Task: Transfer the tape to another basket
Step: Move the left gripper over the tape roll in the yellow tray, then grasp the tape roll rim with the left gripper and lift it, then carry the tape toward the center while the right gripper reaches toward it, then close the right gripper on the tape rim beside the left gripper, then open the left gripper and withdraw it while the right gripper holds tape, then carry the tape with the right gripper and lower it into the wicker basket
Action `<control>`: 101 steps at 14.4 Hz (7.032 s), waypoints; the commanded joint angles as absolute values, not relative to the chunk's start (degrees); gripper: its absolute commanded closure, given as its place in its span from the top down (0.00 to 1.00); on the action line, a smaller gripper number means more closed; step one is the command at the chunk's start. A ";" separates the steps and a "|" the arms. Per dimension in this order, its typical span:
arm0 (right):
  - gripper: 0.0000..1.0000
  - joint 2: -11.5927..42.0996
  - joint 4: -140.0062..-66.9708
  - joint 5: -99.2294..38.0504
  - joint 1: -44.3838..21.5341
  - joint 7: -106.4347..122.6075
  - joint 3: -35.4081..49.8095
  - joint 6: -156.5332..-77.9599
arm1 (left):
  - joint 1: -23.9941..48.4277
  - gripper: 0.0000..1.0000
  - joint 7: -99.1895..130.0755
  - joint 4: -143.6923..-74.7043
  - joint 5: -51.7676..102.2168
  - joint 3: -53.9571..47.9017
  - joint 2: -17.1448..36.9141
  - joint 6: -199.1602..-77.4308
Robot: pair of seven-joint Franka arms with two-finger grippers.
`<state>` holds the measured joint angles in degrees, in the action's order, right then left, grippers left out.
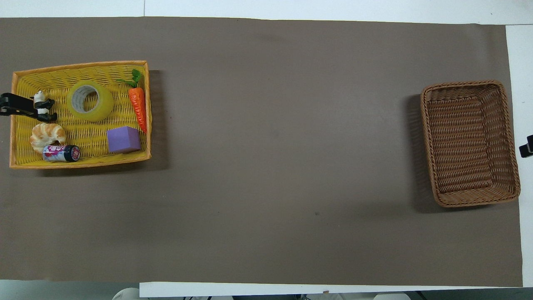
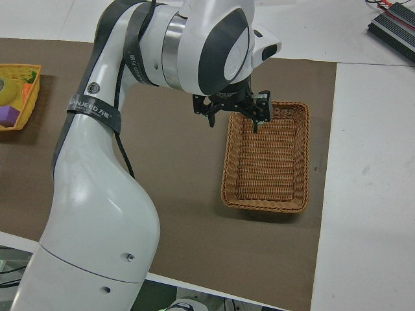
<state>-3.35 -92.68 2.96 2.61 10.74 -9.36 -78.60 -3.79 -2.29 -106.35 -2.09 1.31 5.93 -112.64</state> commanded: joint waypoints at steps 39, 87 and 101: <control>1.00 -4.92 -94.83 -0.67 2.99 14.84 -8.61 -80.24 | 27.13 0.00 36.53 -93.60 14.68 -0.44 14.06 -109.68; 0.00 12.48 -114.17 -95.03 -29.90 20.30 -8.61 -129.04 | 27.79 1.00 38.32 -87.90 15.12 1.66 10.21 -101.88; 0.00 25.97 -89.61 -45.45 25.19 38.71 -8.61 -78.26 | -7.21 1.00 5.36 -88.33 4.59 2.64 3.43 -90.35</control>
<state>16.49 -99.71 -47.80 19.83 32.45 -9.53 -84.89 -7.63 5.18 -86.55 8.59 3.56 5.12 -90.15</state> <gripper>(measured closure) 0.467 0.000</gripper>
